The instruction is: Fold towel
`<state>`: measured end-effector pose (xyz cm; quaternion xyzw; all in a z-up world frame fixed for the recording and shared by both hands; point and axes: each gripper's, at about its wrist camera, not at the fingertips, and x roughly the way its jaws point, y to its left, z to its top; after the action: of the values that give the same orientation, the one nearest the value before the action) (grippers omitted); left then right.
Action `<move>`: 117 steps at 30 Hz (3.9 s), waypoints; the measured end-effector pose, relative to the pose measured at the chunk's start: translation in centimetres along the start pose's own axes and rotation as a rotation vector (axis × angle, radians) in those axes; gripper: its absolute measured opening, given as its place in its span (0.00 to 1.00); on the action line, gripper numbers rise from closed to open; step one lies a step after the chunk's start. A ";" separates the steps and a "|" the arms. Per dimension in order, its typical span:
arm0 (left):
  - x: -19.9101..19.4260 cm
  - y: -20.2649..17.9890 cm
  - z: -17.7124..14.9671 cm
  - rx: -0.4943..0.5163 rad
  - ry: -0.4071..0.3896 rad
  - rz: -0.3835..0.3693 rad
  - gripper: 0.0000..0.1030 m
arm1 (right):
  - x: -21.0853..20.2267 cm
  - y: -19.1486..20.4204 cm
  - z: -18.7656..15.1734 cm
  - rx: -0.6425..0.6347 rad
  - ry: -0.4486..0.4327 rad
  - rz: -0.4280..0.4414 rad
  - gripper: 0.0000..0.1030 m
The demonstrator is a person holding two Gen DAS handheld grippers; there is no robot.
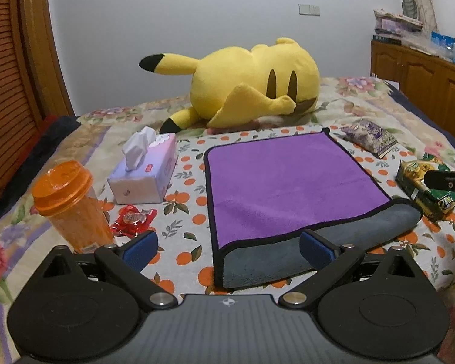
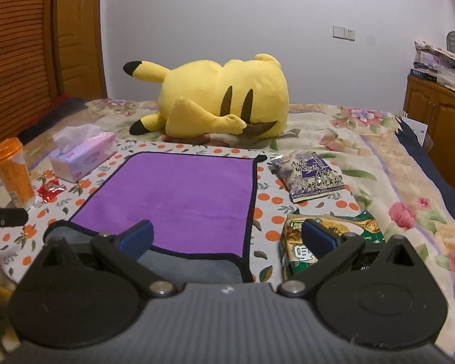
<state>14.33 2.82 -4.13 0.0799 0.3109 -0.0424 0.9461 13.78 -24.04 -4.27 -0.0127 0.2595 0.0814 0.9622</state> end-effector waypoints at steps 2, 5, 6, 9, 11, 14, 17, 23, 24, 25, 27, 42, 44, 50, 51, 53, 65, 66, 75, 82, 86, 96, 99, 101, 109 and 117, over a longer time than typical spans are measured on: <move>0.5 0.1 0.1 0.004 0.007 -0.012 0.93 | 0.4 -0.2 0.0 0.001 0.009 0.001 1.00; 1.1 0.3 0.2 0.004 0.012 -0.022 0.90 | 0.9 -0.3 -0.1 -0.001 0.023 0.005 1.00; 1.3 0.3 0.2 0.004 0.016 -0.025 0.89 | 1.1 -0.3 -0.1 -0.003 0.028 0.007 1.00; 2.2 0.5 0.2 0.008 0.032 -0.031 0.85 | 1.7 -0.3 -0.2 -0.009 0.045 0.013 1.00; 2.7 0.6 0.1 0.013 0.046 -0.035 0.81 | 2.1 -0.2 -0.2 -0.015 0.058 0.017 1.00; 3.8 0.7 -0.2 0.011 0.078 -0.048 0.75 | 2.7 0.0 -0.4 -0.025 0.081 0.026 1.00; 4.7 0.5 -0.3 0.025 0.103 -0.055 0.73 | 3.4 0.0 -0.7 -0.029 0.112 0.038 1.00; 6.2 0.5 -0.5 0.033 0.132 -0.068 0.73 | 4.7 0.1 -1.2 -0.037 0.167 0.049 1.00; 6.4 0.5 -0.6 0.036 0.136 -0.068 0.73 | 4.9 0.0 -1.3 -0.037 0.175 0.048 1.00; 6.7 0.5 -0.6 0.038 0.140 -0.068 0.73 | 5.1 0.0 -1.4 -0.037 0.183 0.050 1.00; 7.3 0.6 -0.8 0.038 0.155 -0.068 0.72 | 5.5 0.0 -1.6 -0.035 0.199 0.053 1.00; 8.3 1.1 -1.8 0.003 0.219 -0.109 0.44 | 7.4 -0.7 -2.5 -0.015 0.299 0.109 0.84; 8.4 1.0 -1.9 0.008 0.221 -0.113 0.39 | 7.4 -0.8 -2.4 -0.010 0.303 0.119 0.81; 8.3 0.8 -1.9 0.014 0.215 -0.112 0.31 | 7.4 -0.7 -2.4 -0.031 0.304 0.147 0.72; 8.2 0.9 -1.9 0.013 0.213 -0.112 0.30 | 7.4 -0.7 -2.4 -0.033 0.304 0.148 0.70; 8.1 0.9 -1.8 0.013 0.210 -0.111 0.25 | 7.4 -0.7 -2.3 -0.031 0.311 0.158 0.64; 7.6 0.3 -1.7 0.037 0.196 -0.118 0.09 | 7.7 -1.6 -2.5 -0.043 0.324 0.120 0.24; 7.5 0.3 -1.6 0.037 0.193 -0.122 0.09 | 7.7 -1.6 -2.5 -0.039 0.323 0.125 0.21; 6.5 0.0 -1.1 0.051 0.148 -0.129 0.08 | 7.2 -1.6 -1.9 -0.041 0.290 0.133 0.06; 5.2 0.3 -0.3 0.040 0.089 -0.131 0.07 | 6.4 -1.6 -1.1 -0.036 0.231 0.141 0.05; 4.6 0.4 0.2 0.032 0.059 -0.130 0.07 | 6.1 -1.7 -0.7 -0.029 0.194 0.135 0.05; 3.9 0.6 0.8 0.014 0.005 -0.130 0.06 | 5.7 -1.8 -0.1 -0.023 0.146 0.145 0.05; 3.7 0.8 1.0 0.007 -0.008 -0.130 0.06 | 5.6 -1.8 0.2 -0.023 0.131 0.151 0.05; 3.5 1.0 1.1 0.002 -0.015 -0.130 0.06 | 5.5 -1.8 0.4 -0.021 0.122 0.153 0.05; 3.0 1.1 1.8 -0.003 -0.054 -0.132 0.06 | 5.6 -2.1 1.0 -0.013 0.092 0.157 0.05; 4.3 0.6 2.6 0.025 -0.065 -0.122 0.06 | 6.3 -2.3 1.7 -0.026 0.072 0.162 0.05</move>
<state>19.34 2.83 -4.58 0.0712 0.2837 -0.1062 0.9503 20.38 -25.21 -5.97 -0.0069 0.2932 0.1620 0.9422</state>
